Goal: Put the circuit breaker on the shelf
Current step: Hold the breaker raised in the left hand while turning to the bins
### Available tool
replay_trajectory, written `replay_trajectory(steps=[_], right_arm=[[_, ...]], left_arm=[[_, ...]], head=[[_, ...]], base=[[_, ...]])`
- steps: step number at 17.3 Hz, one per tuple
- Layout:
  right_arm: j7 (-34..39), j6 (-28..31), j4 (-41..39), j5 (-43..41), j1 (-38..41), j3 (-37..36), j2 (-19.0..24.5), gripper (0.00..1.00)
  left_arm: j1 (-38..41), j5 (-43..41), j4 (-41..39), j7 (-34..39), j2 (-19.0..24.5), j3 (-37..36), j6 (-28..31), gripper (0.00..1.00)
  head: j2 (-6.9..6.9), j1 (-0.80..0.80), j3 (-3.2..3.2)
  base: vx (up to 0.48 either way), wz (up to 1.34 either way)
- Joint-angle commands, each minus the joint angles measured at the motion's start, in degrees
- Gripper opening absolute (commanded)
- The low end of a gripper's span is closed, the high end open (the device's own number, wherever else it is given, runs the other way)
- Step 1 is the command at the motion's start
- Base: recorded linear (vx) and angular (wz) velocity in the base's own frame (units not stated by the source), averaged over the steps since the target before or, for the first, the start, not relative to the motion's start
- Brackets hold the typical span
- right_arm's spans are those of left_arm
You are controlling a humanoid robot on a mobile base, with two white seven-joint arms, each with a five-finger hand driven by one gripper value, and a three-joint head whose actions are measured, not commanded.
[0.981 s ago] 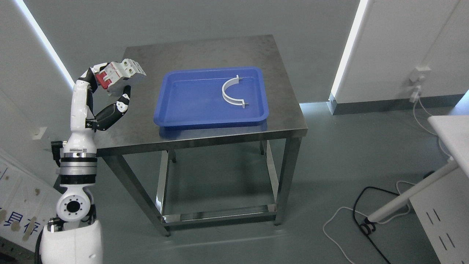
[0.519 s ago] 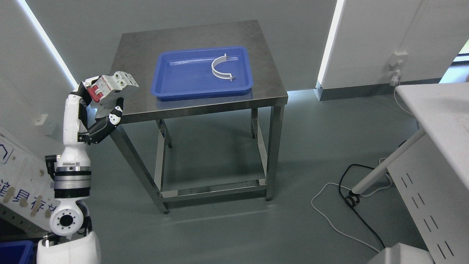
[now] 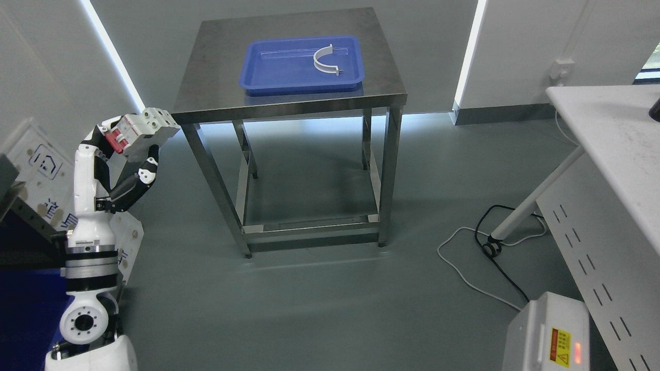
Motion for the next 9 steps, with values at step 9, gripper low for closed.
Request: replay_trajectory(steps=[9], right_arm=[[0.0,3.7,0.0,0.0,0.0,1.1,-1.0,1.0]], left_arm=[[1.3,2.9,-0.4,-3.4,0.7,3.6,-2.8,0.11]], head=[[0.0,0.0,0.0]], base=[[-0.271,0.47]])
